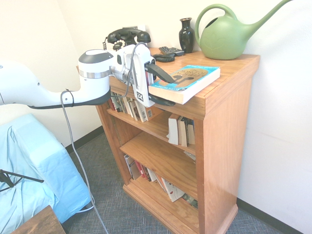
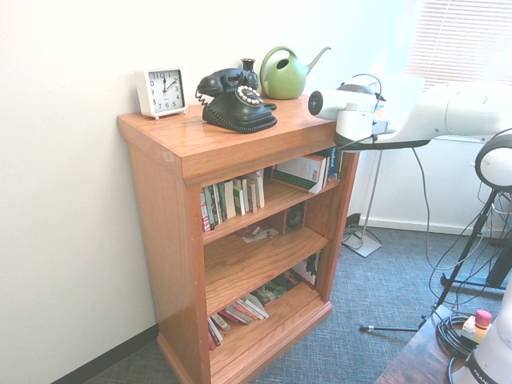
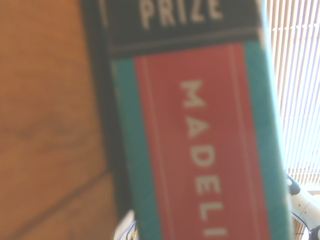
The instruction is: Organize the shelf
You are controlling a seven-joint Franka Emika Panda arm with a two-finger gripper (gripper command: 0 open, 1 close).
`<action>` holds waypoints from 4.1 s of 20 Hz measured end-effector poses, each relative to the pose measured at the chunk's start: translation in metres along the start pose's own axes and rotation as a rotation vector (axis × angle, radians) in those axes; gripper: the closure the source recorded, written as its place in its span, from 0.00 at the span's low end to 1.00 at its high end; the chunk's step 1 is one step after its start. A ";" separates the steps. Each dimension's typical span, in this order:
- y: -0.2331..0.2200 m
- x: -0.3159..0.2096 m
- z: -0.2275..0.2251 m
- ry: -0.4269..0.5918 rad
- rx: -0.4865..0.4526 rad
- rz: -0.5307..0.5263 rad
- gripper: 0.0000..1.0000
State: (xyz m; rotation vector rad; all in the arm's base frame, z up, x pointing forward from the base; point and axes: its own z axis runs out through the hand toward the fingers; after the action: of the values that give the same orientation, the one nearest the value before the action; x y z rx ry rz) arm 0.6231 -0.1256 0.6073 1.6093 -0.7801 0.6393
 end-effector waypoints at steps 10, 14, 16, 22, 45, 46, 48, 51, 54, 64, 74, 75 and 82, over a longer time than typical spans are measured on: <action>-0.007 0.000 -0.004 0.018 0.031 -0.015 1.00; -0.007 0.000 -0.004 0.018 0.031 -0.015 1.00; -0.006 0.000 -0.003 0.016 0.031 -0.014 1.00; 0.020 0.009 0.001 -0.029 0.047 0.036 1.00; 0.161 -0.214 -0.120 -0.424 0.854 0.328 1.00; 0.155 -0.231 -0.119 -0.430 0.870 0.322 1.00; 0.145 -0.253 -0.116 -0.446 0.889 0.318 1.00; 0.132 -0.263 -0.119 -0.481 0.944 0.310 1.00; 0.110 -0.273 -0.119 -0.541 0.999 0.273 1.00; 0.042 -0.268 -0.104 -0.643 1.160 0.234 1.00; -0.032 -0.268 -0.103 -0.702 1.312 0.191 1.00; -0.038 -0.267 -0.101 -0.701 1.315 0.191 1.00; -0.076 -0.256 -0.094 -0.708 1.329 0.195 1.00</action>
State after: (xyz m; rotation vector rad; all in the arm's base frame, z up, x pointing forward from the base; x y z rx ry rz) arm 0.5228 0.0111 0.3805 3.1057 -1.1116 0.7865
